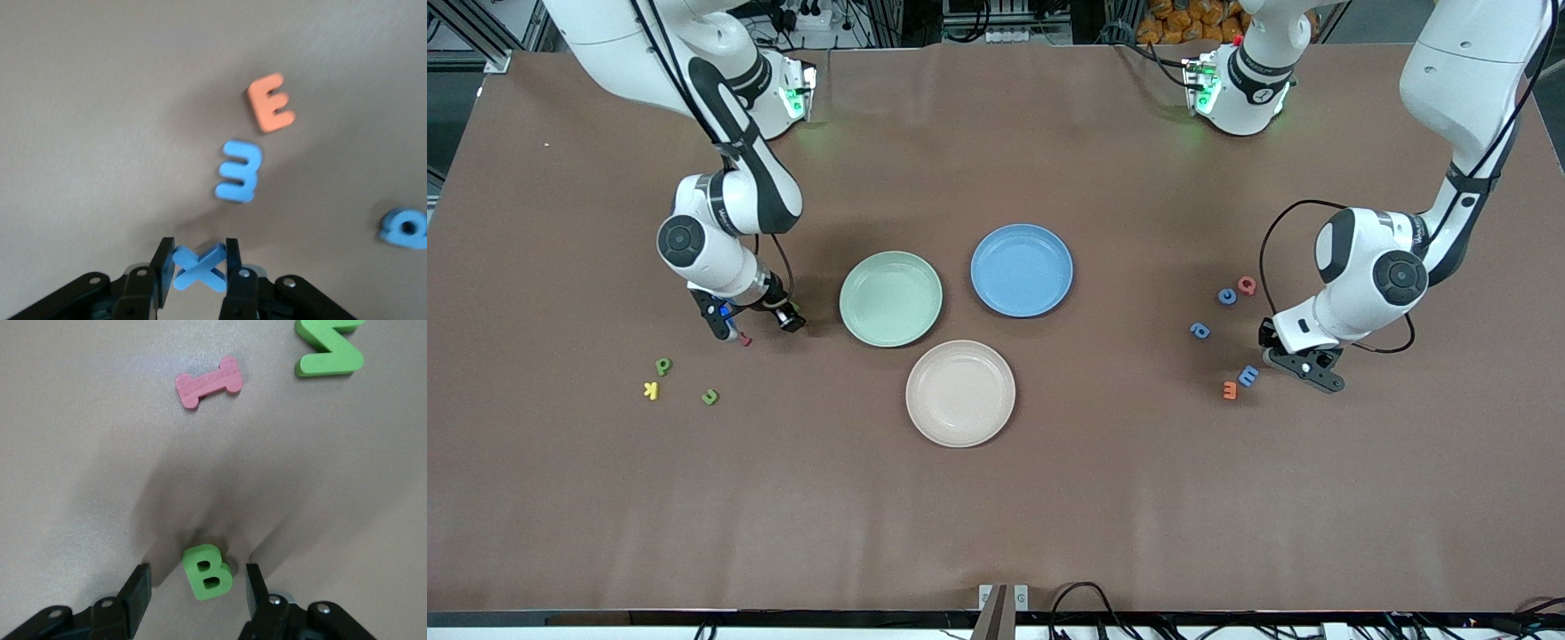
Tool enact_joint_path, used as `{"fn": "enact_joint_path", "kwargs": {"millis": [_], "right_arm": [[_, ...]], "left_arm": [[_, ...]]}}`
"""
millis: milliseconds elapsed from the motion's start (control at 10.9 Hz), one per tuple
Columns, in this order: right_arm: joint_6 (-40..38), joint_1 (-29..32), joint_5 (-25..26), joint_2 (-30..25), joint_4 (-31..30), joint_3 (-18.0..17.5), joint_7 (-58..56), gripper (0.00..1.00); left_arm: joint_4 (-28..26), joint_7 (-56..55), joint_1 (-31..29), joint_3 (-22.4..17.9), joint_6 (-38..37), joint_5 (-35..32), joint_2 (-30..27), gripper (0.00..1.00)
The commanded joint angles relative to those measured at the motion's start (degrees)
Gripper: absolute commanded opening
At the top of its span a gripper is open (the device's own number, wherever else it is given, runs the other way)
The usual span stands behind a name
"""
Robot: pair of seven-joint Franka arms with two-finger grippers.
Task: Sort letters by color into matching plates
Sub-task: 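Lift the blue X and green B with both grippers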
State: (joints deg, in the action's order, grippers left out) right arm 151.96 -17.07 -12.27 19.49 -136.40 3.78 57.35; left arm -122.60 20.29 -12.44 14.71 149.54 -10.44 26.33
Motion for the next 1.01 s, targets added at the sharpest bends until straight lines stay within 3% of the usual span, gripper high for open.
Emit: {"fn": "enact_joint_path", "kwargs": {"millis": [0,183,550,916], "right_arm": [[0.88,0.02,-0.56,-2.17,-2.47,0.08,-1.97,0.59],[1.76,0.11,-0.56,-1.82,-2.56,0.17,-2.41,0.57],[1.77,0.2,-0.56,-2.09,-2.82,0.08,-2.41,0.35],[1.68,0.29,-0.56,-2.0,-2.82,0.08,-3.38,0.27]], "left_arm": [[2.1,-0.42,-0.4,2.34,-4.25,3.23,-1.37,0.0],[2.72,-3.21,0.04,3.57,-5.66,3.94,-1.54,0.0],[3.33,-9.99,0.22,7.34,-6.63,3.94,-1.98,0.0],[4.56,-16.76,0.22,10.16,-9.09,3.85,-1.98,0.0]]}}
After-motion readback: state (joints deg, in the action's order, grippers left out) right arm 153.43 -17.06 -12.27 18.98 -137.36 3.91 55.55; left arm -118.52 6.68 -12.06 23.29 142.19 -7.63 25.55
